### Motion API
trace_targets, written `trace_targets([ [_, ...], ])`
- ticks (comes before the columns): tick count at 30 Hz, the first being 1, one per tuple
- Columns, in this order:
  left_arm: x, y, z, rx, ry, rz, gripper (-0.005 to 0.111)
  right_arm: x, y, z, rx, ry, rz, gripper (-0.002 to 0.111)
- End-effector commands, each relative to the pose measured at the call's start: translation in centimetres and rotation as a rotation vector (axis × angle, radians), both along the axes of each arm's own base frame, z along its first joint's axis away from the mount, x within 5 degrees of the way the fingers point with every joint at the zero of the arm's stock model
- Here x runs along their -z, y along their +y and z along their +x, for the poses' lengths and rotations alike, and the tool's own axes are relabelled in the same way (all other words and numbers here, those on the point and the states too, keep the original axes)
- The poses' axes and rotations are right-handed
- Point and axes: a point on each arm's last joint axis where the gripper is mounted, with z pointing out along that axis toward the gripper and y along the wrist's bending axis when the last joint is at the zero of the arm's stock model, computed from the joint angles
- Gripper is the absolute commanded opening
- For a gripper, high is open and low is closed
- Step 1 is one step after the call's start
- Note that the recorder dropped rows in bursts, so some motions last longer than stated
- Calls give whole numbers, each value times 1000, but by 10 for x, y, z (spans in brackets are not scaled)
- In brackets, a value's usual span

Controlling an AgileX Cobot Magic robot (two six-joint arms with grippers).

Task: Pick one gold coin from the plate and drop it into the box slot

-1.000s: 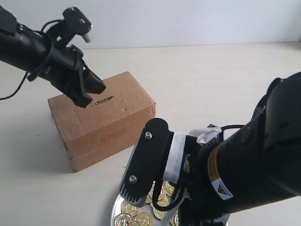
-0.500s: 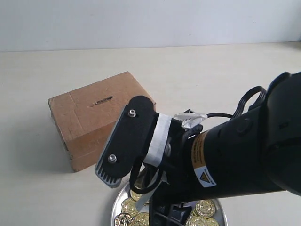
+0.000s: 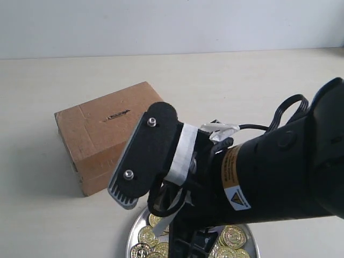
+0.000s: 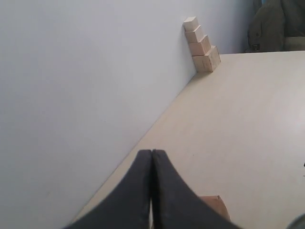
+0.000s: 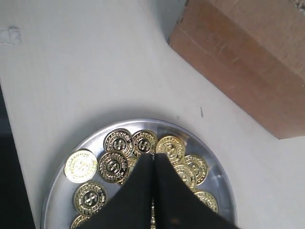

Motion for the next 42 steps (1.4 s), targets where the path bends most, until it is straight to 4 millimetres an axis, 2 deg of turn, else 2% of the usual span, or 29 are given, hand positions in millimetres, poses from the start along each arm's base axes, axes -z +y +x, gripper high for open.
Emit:
trace_targets([
  [1,-2,12,-19,-33,-35,-33,0,-13,-5,-3,-7,-39,49,0],
  [8,3,33,-52,-120,-118,-60,0,-39,-18,-10,0,-94,141,0],
  [11,10,40,-63,-172,-140,-63,0,-52,-32,-6,47,-128,184,0],
  [14,17,48,-77,-247,-179,-68,0,-68,-56,4,150,-181,236,0],
  [17,25,53,-91,-320,-217,-70,0,-86,-89,12,289,-256,291,0],
  [21,38,55,-110,-369,-270,-75,0,-112,-135,6,465,-388,369,0],
  [25,47,56,-129,-375,-327,-85,0,-137,-178,-19,643,-559,436,0],
  [29,49,56,-140,-371,-365,-91,0,-153,-203,-54,766,-727,484,0],
  [34,49,55,-144,-370,-380,-96,0,-163,-214,-96,801,-875,553,0],
  [38,49,56,-150,-369,-401,-100,0,-166,-218,-115,842,-955,565,0],
  [42,51,56,-166,-367,-460,-112,0,-167,-220,-133,903,-1043,561,0],
])
